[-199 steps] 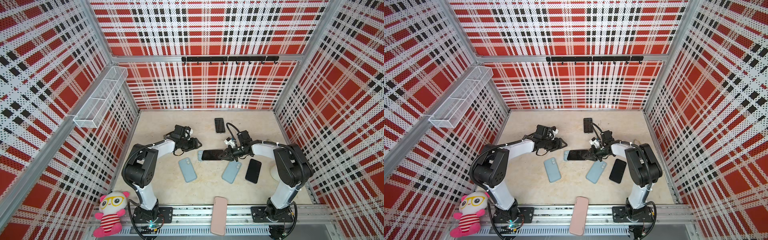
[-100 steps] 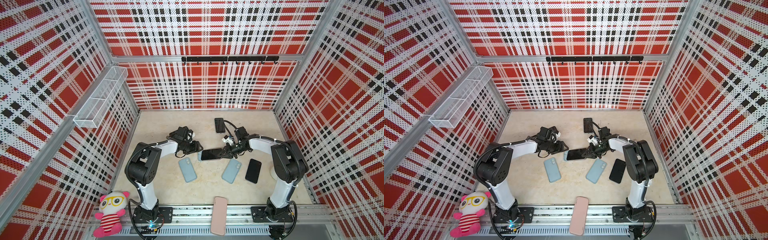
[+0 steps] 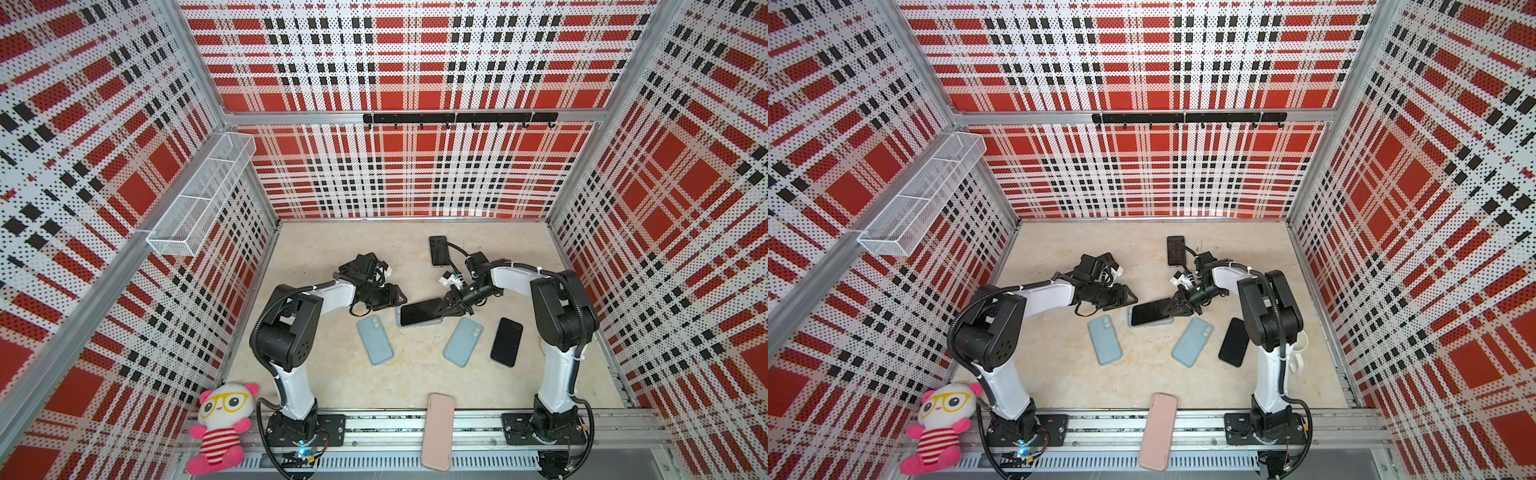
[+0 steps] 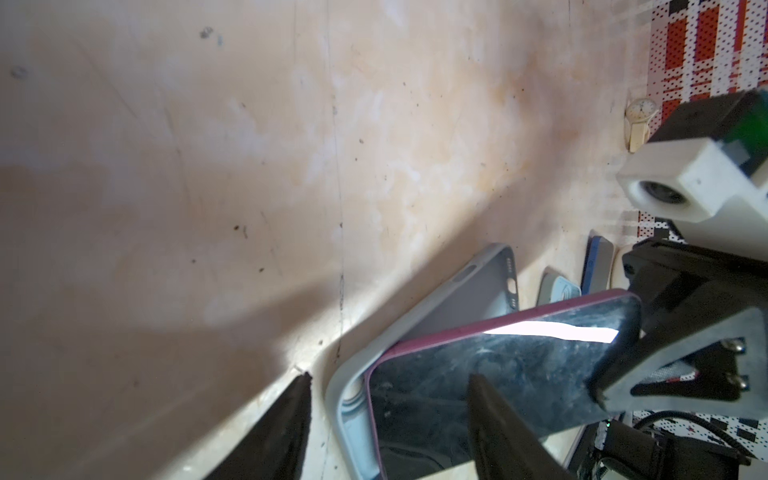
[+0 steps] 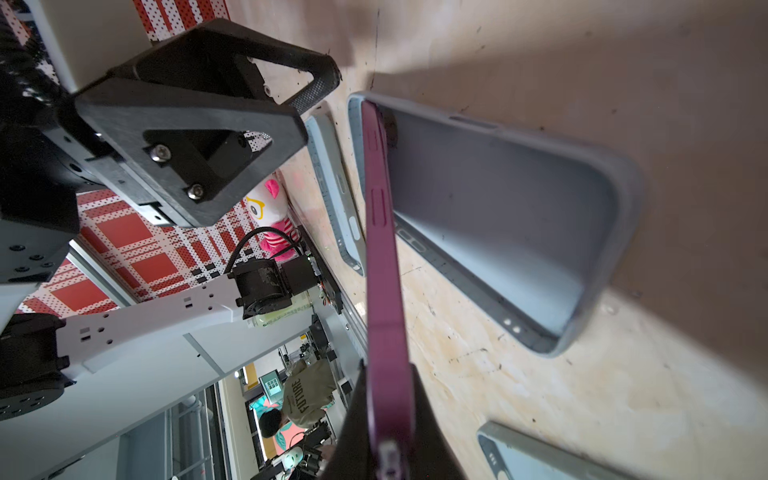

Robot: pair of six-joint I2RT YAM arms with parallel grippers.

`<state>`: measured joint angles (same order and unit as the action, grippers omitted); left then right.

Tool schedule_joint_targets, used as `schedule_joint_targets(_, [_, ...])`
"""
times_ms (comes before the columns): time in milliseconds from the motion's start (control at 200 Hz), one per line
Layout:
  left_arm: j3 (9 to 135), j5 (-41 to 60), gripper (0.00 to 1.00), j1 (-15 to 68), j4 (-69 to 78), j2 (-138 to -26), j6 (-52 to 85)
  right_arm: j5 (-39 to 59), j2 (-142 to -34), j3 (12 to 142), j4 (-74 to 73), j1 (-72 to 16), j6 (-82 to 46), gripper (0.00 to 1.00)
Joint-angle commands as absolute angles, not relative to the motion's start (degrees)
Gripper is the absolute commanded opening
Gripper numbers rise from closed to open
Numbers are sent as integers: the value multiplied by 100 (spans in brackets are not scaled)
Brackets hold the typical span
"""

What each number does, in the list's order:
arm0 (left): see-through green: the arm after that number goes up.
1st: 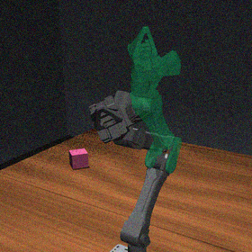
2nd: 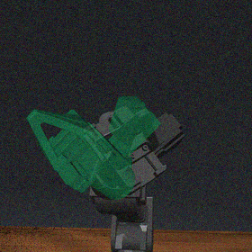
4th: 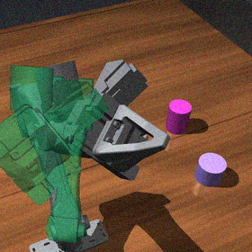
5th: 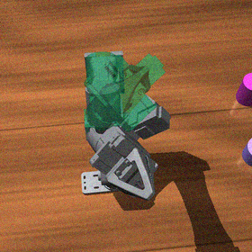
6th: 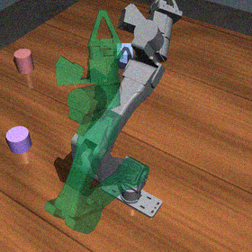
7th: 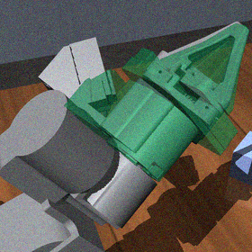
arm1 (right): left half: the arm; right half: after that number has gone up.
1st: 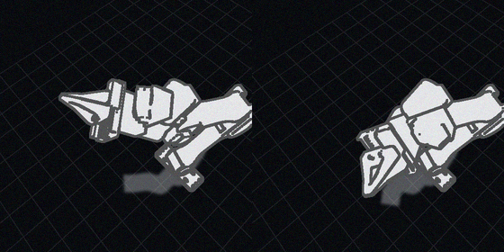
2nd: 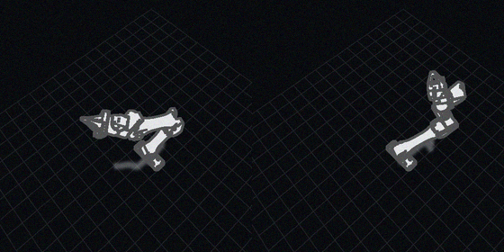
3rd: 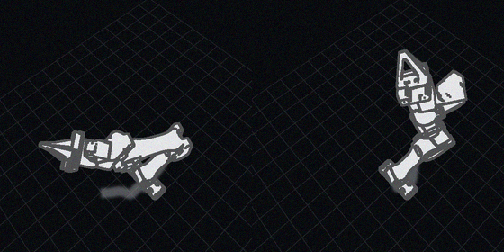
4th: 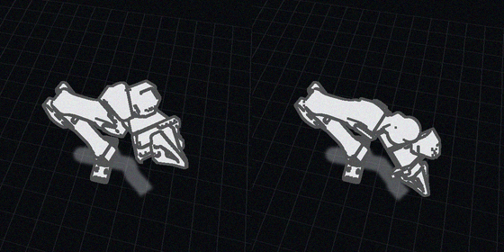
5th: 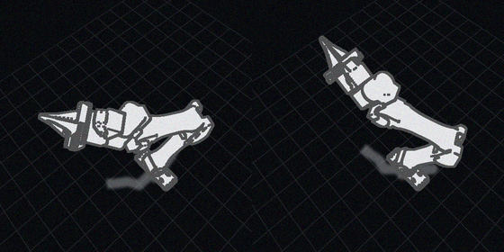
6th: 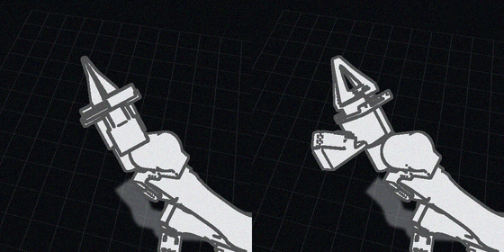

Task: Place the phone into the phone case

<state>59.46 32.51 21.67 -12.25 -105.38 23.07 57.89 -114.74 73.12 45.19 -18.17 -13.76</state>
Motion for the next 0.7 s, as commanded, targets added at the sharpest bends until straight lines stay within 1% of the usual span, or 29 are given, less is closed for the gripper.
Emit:
schedule_joint_targets(0, [6042, 3390, 62, 2089, -1394, -10541, 1995, 5366, -11721, 7380, 5013, -1780, -1104, 0])
schedule_joint_targets(185, [6019, 3468, 62, 2130, -1605, -10446, 1821, 5414, -11927, 7590, 5108, -1771, -981, 0])
schedule_joint_targets(381, [5797, 3507, 62, 2253, -1404, -10378, 2067, 5441, -12187, 7859, 5259, -1758, -798, 0])
schedule_joint_targets(696, [5878, 3656, 60, 2364, -1168, -10580, 2319, 5379, -12375, 8083, 5217, -1758, -805, 0])
